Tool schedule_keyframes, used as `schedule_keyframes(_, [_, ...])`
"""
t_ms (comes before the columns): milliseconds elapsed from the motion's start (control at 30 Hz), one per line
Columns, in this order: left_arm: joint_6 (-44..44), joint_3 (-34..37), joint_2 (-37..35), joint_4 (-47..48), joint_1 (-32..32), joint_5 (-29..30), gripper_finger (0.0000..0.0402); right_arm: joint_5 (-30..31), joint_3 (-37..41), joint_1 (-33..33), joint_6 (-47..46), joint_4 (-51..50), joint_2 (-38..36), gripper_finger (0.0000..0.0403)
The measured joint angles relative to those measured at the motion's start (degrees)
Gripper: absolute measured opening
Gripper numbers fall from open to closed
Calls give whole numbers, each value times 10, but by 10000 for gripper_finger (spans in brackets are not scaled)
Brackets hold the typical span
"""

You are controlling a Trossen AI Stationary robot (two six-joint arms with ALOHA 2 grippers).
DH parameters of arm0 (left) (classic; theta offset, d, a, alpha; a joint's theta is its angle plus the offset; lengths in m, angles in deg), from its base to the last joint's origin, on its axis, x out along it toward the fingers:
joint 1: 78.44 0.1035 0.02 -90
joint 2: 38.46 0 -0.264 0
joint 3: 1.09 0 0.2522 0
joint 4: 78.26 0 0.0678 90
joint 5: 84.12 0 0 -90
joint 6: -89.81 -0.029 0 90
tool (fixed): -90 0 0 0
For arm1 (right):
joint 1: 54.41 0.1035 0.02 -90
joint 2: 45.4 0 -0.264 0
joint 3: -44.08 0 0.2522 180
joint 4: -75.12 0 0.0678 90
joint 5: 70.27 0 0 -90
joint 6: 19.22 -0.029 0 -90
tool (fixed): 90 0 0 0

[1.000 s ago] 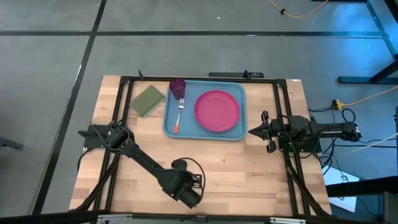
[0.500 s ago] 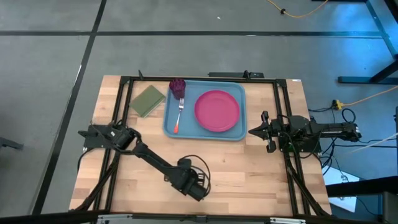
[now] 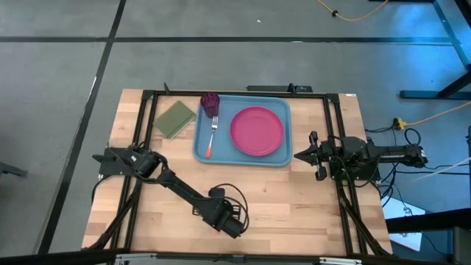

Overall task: Pick and place plate/cup/fork/spoon on tray
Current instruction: Put the orange spoon in the middle of the orange fork and the pink plate on the blue tray

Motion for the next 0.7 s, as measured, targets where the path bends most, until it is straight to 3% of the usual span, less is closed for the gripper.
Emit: schedule_keyframes(700, [19, -23, 2, 58, -13, 9, 135, 0, 0, 0, 0, 0, 0, 17])
